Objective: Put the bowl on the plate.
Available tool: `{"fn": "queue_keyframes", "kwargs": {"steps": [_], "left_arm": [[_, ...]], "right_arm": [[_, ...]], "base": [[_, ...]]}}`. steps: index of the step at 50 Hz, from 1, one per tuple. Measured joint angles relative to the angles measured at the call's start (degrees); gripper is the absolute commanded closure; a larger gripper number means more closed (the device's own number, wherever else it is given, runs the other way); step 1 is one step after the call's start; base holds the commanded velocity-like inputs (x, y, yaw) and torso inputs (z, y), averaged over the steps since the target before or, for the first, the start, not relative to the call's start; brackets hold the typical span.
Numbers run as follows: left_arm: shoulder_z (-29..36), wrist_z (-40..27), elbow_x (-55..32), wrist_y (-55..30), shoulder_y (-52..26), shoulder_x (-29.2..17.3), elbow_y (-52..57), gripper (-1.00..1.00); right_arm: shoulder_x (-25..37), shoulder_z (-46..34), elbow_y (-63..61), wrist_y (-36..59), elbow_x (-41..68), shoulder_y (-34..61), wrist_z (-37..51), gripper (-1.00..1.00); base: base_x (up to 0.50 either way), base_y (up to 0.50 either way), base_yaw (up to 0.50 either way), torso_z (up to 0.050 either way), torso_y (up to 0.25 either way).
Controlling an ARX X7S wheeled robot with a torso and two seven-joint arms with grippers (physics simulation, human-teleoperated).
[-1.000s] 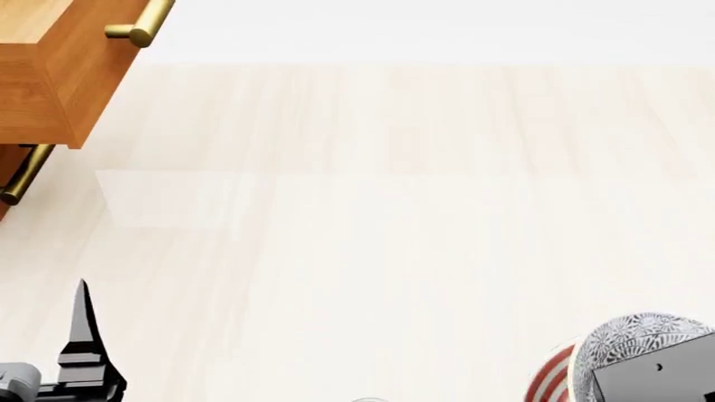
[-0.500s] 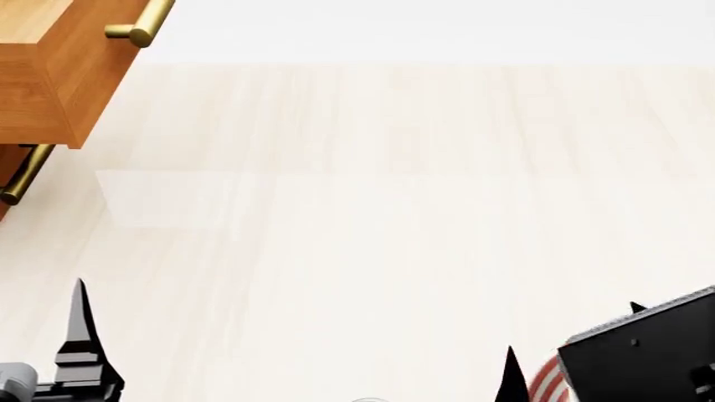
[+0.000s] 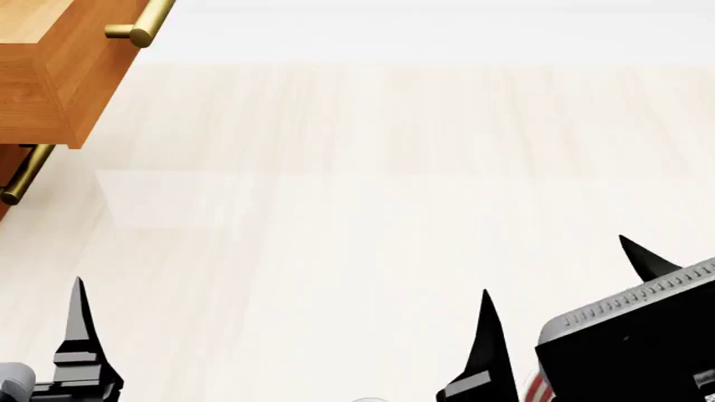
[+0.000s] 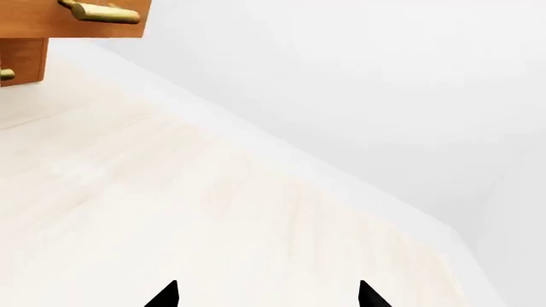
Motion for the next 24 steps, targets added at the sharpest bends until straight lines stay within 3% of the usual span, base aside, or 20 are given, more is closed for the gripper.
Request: {"fn": "queue_keyframes", "kwargs": {"steps": [24], "left_arm": [[0.2, -0.25, -0.12, -0.35, -0.42, -0.2, 0.12, -1.0]], "right_arm": [[-0.19, 3.36, -4.08, -1.14, -5.77, 3.02, 2.2, -1.0]], "base": [[0.0, 0.0, 0.0, 0.0, 0.0]]}}
